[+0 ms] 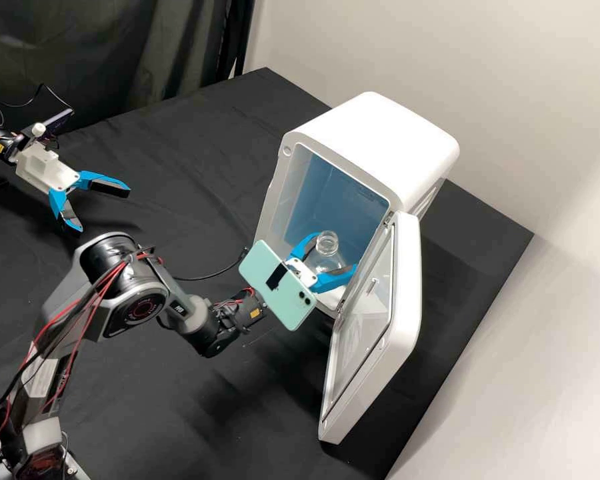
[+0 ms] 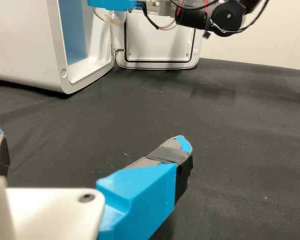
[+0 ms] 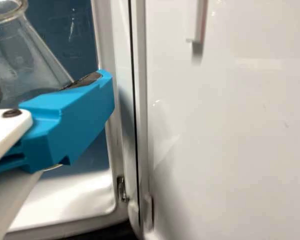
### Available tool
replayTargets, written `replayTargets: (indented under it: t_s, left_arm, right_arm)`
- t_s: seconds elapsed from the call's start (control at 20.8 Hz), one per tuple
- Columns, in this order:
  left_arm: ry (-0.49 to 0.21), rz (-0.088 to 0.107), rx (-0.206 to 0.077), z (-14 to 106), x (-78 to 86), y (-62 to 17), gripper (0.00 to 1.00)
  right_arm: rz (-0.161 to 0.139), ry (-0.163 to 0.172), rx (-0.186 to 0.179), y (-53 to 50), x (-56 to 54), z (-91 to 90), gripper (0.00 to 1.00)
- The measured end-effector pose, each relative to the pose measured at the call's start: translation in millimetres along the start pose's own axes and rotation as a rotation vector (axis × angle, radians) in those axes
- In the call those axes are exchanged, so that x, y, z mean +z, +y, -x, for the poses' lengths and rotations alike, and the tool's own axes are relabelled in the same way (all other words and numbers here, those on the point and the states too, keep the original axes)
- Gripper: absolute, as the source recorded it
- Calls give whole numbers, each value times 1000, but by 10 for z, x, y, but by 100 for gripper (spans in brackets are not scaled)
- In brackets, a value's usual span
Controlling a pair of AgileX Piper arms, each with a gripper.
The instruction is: Place the flask in the incubator
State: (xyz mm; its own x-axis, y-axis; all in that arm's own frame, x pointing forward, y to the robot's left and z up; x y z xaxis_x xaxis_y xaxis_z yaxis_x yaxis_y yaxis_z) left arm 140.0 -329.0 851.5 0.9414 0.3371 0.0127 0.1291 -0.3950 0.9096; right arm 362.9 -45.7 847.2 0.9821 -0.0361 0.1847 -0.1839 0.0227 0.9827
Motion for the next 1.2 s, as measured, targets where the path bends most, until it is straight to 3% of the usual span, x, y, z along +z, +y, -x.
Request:
replayTargets:
  t_s: [0.24,0.34,0.62,0.91,1.2]
  left_arm:
    - [0,0,0,0,0,0,100]
    - [0,0,0,0,0,0,100]
    - [0,0,0,0,0,0,100]
    - [0,2,-2,-1,-2,-3,100]
    - [1,5,-5,-4,-5,-10,100]
  right_arm:
    - [-7,4,32,39,-5,-89,0]
    - [-12,11,32,9,-41,-108,0]
    - [-68,-33,71,-19,-121,-246,0]
    - [-101,-53,81,-55,-195,-244,0]
    - [-108,-54,73,-54,-247,-230,0]
